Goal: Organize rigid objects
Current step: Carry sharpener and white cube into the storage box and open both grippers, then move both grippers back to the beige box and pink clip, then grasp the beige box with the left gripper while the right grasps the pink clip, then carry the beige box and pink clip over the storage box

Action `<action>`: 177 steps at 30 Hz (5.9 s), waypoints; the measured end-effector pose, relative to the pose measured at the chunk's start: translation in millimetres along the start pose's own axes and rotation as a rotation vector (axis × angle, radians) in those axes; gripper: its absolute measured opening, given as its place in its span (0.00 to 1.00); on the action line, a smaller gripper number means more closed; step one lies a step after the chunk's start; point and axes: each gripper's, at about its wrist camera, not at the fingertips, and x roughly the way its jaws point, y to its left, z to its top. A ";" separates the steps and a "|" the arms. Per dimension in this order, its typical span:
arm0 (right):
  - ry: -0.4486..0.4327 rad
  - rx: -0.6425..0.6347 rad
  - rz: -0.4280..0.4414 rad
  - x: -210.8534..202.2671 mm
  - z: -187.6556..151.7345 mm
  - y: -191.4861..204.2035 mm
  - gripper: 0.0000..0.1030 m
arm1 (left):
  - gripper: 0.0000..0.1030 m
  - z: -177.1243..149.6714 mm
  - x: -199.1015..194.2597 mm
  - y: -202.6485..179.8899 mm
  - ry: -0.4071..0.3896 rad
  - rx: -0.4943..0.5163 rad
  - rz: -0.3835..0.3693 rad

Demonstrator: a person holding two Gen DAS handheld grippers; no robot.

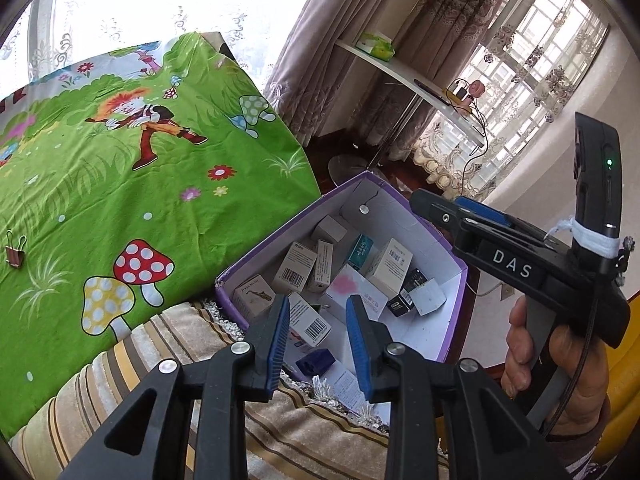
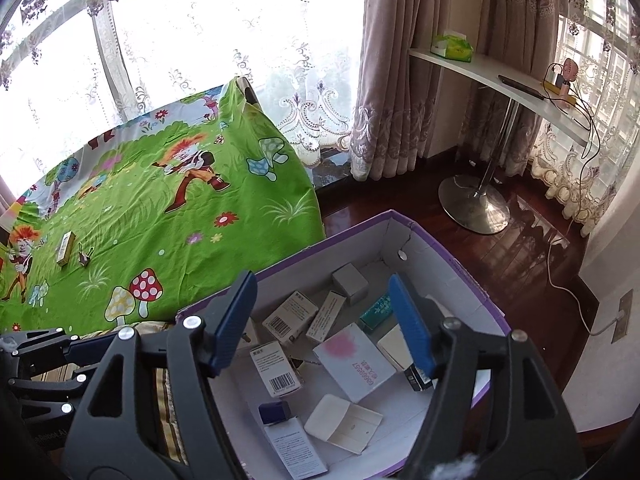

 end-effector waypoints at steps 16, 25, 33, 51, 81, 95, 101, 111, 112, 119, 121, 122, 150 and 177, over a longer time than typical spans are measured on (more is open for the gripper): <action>-0.042 -0.089 0.091 -17.3 20.6 61.3 0.77 | 0.30 21.7 -57.2 42.3 -0.200 0.006 0.216; -0.134 -0.153 0.187 -37.4 65.9 134.6 0.82 | 0.40 53.8 -122.4 105.6 -0.308 -0.113 0.314; -0.123 -0.222 0.291 -32.8 85.5 213.5 0.84 | 0.44 62.4 -169.5 188.8 -0.371 -0.258 0.418; -0.017 -0.256 0.349 49.2 91.8 328.8 0.84 | 0.44 39.9 -177.3 328.2 -0.364 -0.496 0.529; 0.263 -0.275 0.264 147.5 -1.7 362.0 0.84 | 0.43 11.8 -54.2 371.4 -0.067 -0.410 0.554; 0.277 -0.247 0.230 148.4 -8.8 381.1 0.84 | 0.16 -3.4 -83.4 394.8 -0.154 -0.548 0.472; 0.285 -0.200 0.196 155.3 -8.3 394.5 0.84 | 0.16 -8.3 -90.3 401.3 -0.177 -0.575 0.465; 0.300 -0.201 0.111 171.4 -11.2 408.2 0.66 | 0.16 -15.2 -101.8 409.4 -0.218 -0.612 0.492; 0.296 -0.207 0.106 171.1 -10.8 407.8 0.61 | 0.16 -15.2 -101.5 409.1 -0.218 -0.612 0.491; 0.281 -0.254 0.127 165.8 -12.9 410.5 0.40 | 0.16 -15.5 -102.8 402.6 -0.221 -0.599 0.492; 0.282 -0.256 0.145 165.0 -13.3 409.3 0.40 | 0.16 -16.2 -104.8 401.4 -0.225 -0.600 0.493; 0.284 -0.258 0.156 164.3 -13.4 408.0 0.40 | 0.16 -16.8 -105.9 400.5 -0.227 -0.601 0.494; 0.145 -0.164 0.166 82.7 2.8 297.8 0.40 | 0.16 2.4 -121.0 264.4 -0.258 -0.368 0.433; 0.072 -0.136 0.089 -0.9 -20.3 162.5 0.40 | 0.16 -6.2 -85.2 93.6 -0.177 -0.065 0.300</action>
